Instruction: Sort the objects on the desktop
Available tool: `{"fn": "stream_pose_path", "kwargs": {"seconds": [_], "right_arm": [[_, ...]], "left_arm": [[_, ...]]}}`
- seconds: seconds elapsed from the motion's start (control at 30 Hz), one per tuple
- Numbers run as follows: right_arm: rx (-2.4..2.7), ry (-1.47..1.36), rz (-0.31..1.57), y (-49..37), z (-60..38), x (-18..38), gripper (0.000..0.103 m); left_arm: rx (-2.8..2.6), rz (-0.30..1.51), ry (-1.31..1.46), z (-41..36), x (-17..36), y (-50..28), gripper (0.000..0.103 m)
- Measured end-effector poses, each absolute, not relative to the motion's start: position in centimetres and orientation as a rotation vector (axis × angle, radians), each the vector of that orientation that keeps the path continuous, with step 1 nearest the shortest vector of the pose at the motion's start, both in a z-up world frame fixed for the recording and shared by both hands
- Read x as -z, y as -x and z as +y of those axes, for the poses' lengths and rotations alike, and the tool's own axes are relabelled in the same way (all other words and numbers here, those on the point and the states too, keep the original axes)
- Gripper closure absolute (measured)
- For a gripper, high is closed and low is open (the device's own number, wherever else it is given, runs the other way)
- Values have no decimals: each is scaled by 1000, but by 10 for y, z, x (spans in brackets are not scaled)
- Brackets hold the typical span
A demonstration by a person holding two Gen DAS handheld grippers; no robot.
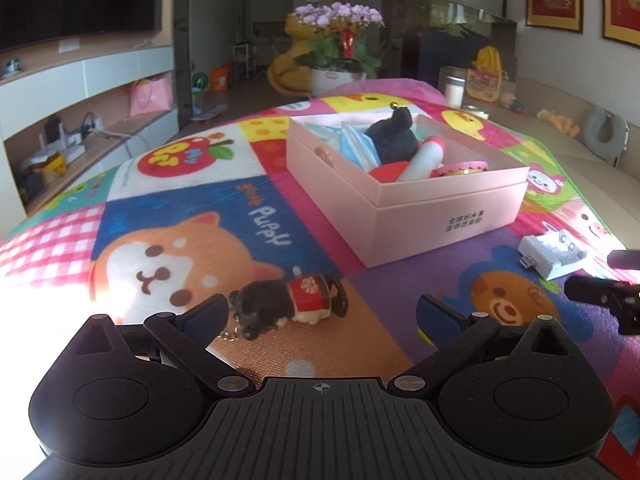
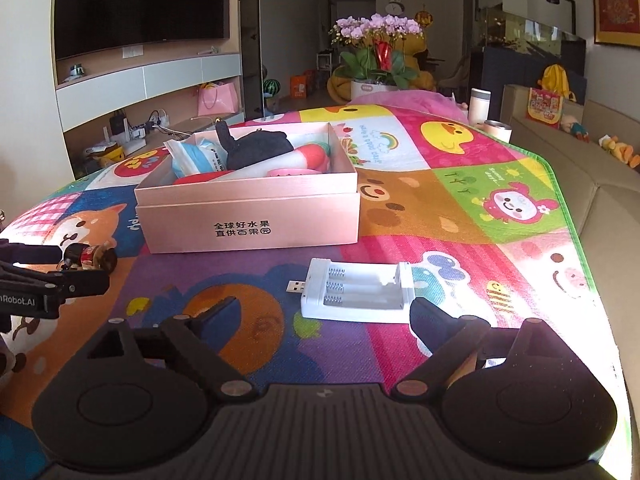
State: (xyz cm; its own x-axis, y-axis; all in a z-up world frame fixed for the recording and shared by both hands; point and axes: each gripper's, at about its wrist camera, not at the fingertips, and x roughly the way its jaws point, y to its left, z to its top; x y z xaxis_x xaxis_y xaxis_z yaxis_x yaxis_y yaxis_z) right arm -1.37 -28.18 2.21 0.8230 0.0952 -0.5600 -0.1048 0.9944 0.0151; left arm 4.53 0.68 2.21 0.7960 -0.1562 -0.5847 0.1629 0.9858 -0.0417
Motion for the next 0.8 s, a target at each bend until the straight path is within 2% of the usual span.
{"fn": "stream_pose_path", "kwargs": {"seconds": [0.27,0.3,0.33,0.4,0.43,0.7,0.77,0.8], "right_arm": [[-120,82,575,20,-262,-15,7],[-117,84,572,21,-262,-15,7],[-114,84,570,21,-261,-15,7],[-114,79,573,21,-262,-15,6],[-115,75,574,21,-263,-15,6],[-126,86,585,20,-261,-14,4],[-139,92,584,20,-260,-14,4],[-151,98,582,20,-259,-14,4]], "left_arm": [[64,701,66,16,-15,-66,1],[62,701,60,14,-14,-68,4],[63,705,49,12,-13,-71,15],[49,695,1,8,-13,-72,29],[58,694,-14,7,-14,-71,30],[283,719,-55,4,-24,-36,32],[349,723,-19,5,-27,-23,30],[348,716,-24,5,-29,-16,22]]}}
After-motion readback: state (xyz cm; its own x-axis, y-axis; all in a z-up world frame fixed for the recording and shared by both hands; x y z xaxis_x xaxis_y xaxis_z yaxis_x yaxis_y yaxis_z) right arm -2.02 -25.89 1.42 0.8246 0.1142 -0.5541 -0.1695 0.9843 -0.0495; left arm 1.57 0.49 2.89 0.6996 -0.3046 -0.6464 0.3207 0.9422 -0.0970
